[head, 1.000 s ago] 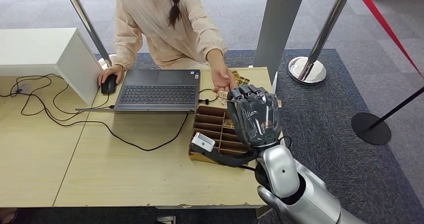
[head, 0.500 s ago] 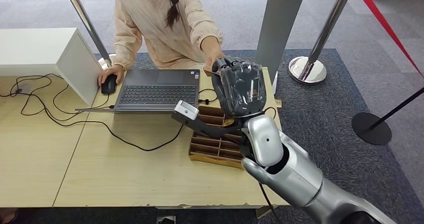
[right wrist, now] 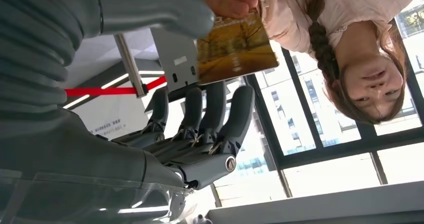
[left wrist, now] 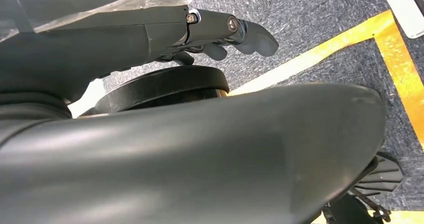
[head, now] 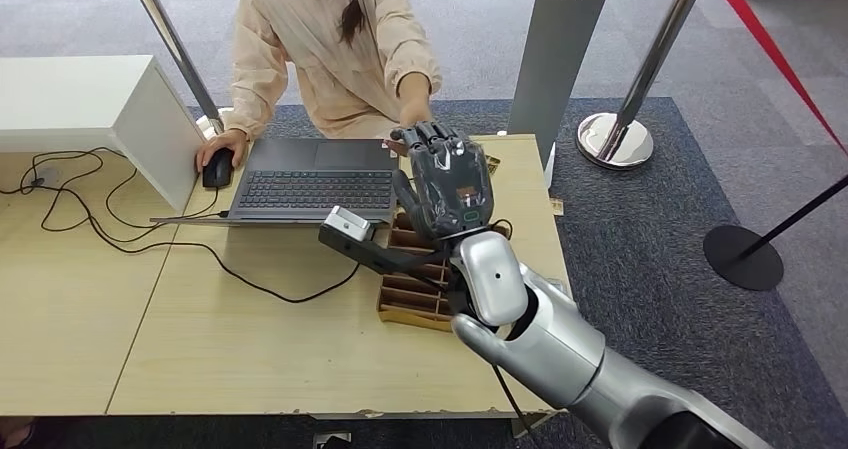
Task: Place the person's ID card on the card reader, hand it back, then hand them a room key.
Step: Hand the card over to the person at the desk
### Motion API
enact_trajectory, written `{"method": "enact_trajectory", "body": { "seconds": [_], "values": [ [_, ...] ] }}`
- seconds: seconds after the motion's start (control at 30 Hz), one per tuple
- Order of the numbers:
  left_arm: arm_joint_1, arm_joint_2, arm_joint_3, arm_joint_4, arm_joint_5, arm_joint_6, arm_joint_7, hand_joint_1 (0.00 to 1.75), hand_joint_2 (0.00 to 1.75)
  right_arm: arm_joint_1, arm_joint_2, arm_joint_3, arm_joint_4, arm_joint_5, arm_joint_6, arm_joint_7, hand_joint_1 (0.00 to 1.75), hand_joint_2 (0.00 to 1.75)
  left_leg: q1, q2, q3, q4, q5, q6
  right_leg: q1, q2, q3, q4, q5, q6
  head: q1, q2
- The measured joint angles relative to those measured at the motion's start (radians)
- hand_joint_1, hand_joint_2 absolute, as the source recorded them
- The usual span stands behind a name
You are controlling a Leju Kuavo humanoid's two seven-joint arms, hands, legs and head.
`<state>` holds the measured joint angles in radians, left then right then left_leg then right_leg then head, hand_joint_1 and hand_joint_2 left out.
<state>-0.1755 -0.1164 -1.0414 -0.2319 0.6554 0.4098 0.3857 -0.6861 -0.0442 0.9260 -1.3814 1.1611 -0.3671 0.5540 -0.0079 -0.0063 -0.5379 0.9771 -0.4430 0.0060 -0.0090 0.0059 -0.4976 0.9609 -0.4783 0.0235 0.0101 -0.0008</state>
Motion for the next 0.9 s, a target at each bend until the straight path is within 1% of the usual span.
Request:
{"method": "enact_trajectory", "body": {
  "seconds": [0.1, 0.23, 0.33, 0.43, 0.53, 0.6, 0.73, 0.9],
  "values": [
    [0.005, 0.0, 0.0, 0.0, 0.001, 0.01, -0.009, 0.0, 0.0, 0.023, -0.009, -0.002, 0.002, -0.042, -0.058, -0.005, 0.0, 1.75, 0.0, 0.0, 0.0, 0.0, 0.0, 0.0, 0.0, 0.0, 0.0, 0.0, 0.0, 0.0, 0.0, 0.0],
    [0.02, 0.0, 0.0, 0.0, 0.001, 0.026, -0.027, 0.0, 0.0, 0.088, -0.048, -0.025, -0.041, -0.143, -0.158, -0.034, 0.0, 1.75, 0.0, 0.001, 0.001, 0.0, 0.0, 0.0, 0.0, 0.0, 0.0, 0.0, 0.0, 0.0, 0.0, 0.0],
    [0.033, 0.0, 0.0, 0.0, 0.002, 0.034, -0.056, 0.0, 0.0, 0.151, -0.087, -0.053, -0.093, -0.251, -0.238, -0.082, 0.0, 1.75, 0.0, 0.001, 0.001, 0.001, 0.0, 0.0, -0.001, 0.0, 0.0, -0.001, 0.0, 0.0, 0.0, 0.0],
    [0.045, 0.001, 0.0, 0.0, 0.005, 0.042, -0.084, 0.0, 0.0, 0.22, -0.12, -0.092, -0.151, -0.363, -0.306, -0.151, 0.0, 1.75, 0.0, 0.001, 0.001, 0.001, 0.0, 0.0, -0.001, 0.0, 0.0, -0.001, 0.0, 0.0, 0.0, 0.0],
    [0.053, 0.002, 0.0, 0.0, 0.012, 0.051, -0.101, 0.0, 0.0, 0.29, -0.144, -0.138, -0.205, -0.456, -0.327, -0.227, 0.0, 1.75, 0.0, 0.001, 0.001, 0.001, 0.0, 0.0, 0.0, 0.0, 0.0, -0.001, 0.0, 0.0, 0.0, 0.0],
    [0.057, 0.002, 0.0, 0.0, 0.016, 0.053, -0.107, 0.0, 0.0, 0.326, -0.157, -0.164, -0.23, -0.493, -0.33, -0.253, 0.0, 1.75, 0.0, 0.001, 0.001, 0.001, 0.0, 0.0, 0.0, 0.0, 0.0, -0.001, 0.0, 0.0, 0.0, 0.0],
    [0.06, 0.002, 0.0, 0.001, 0.022, 0.054, -0.112, 0.0, 0.0, 0.377, -0.181, -0.21, -0.249, -0.506, -0.33, -0.259, 0.0, 1.75, 0.0, 0.001, 0.001, 0.001, 0.0, 0.0, 0.0, 0.0, 0.0, -0.001, 0.0, 0.0, 0.0, 0.0],
    [0.064, 0.002, 0.0, 0.001, 0.03, 0.056, -0.115, 0.0, 0.0, 0.416, -0.202, -0.251, -0.248, -0.515, -0.33, -0.259, 0.0, 1.75, 0.0, 0.001, 0.001, 0.001, 0.0, 0.0, 0.0, 0.0, 0.0, -0.001, 0.0, 0.0, 0.0, 0.0]
  ]
}}
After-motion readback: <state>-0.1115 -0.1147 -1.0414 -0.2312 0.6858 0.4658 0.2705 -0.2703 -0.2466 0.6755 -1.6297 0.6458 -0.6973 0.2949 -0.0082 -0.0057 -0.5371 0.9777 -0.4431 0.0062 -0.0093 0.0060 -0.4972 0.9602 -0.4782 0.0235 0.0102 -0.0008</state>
